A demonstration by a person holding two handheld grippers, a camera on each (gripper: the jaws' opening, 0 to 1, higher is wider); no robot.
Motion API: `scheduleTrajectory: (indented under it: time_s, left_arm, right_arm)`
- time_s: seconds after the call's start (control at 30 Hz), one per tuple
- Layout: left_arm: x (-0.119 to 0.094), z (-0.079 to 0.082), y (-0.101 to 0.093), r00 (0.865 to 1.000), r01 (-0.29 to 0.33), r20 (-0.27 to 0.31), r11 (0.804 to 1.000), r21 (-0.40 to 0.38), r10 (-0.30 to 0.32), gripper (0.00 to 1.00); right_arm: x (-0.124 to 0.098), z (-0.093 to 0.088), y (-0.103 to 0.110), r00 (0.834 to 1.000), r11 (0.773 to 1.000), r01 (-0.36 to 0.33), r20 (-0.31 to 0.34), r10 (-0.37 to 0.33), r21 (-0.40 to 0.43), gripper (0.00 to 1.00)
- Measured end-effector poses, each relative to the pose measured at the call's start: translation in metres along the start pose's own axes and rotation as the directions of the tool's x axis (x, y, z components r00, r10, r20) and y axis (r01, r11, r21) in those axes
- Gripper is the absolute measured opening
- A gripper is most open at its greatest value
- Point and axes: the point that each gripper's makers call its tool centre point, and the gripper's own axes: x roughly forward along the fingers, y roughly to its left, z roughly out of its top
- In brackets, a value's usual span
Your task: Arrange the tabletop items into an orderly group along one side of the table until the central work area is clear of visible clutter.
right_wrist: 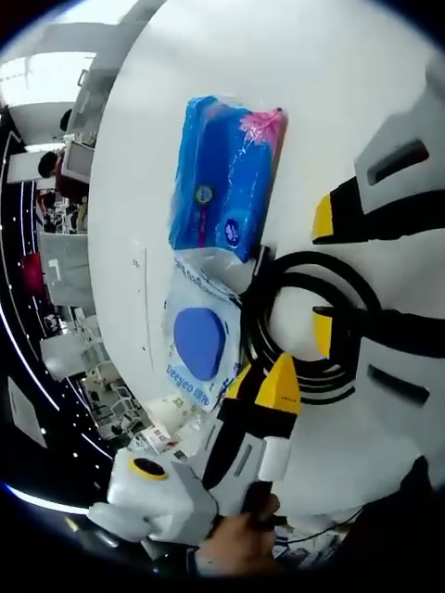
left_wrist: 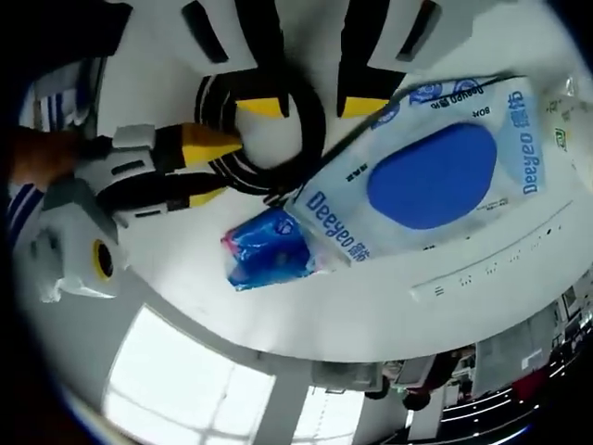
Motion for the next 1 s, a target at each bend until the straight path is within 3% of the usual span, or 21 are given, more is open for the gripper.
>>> scheduleTrajectory:
  time_s: [0.1,0.33,0.63,1.0]
  left_arm:
    - [0.001,0.003,-0.002,1.0,0.007,0.019,1.0,-0.013,-0.007,0.09]
    - [0.0,0.003,-0.003,1.0,0.016,0.012,0.999,-0.04,-0.016,0.08]
    - [-0.004,-0.002,-0.013,0.999,0.039,-0.004,0.999,-0.032,-0.039,0.07]
    - [-0.01,-0.007,-0.037,0.998,0.068,-0.011,0.998,0.006,-0.068,0.07]
  right_arm:
    - [0.001,-0.001,0.002,1.0,1.0,-0.001,-0.001,0.001,0.006,0.18]
    - [0.001,0.002,0.003,1.0,1.0,0.004,-0.003,-0.004,0.011,0.11]
    - [-0.01,0.002,-0.004,1.0,0.997,0.027,0.0,-0.027,0.077,0.07]
    - [-0.027,-0.005,-0.013,0.998,0.991,0.058,0.014,-0.06,0.117,0.05]
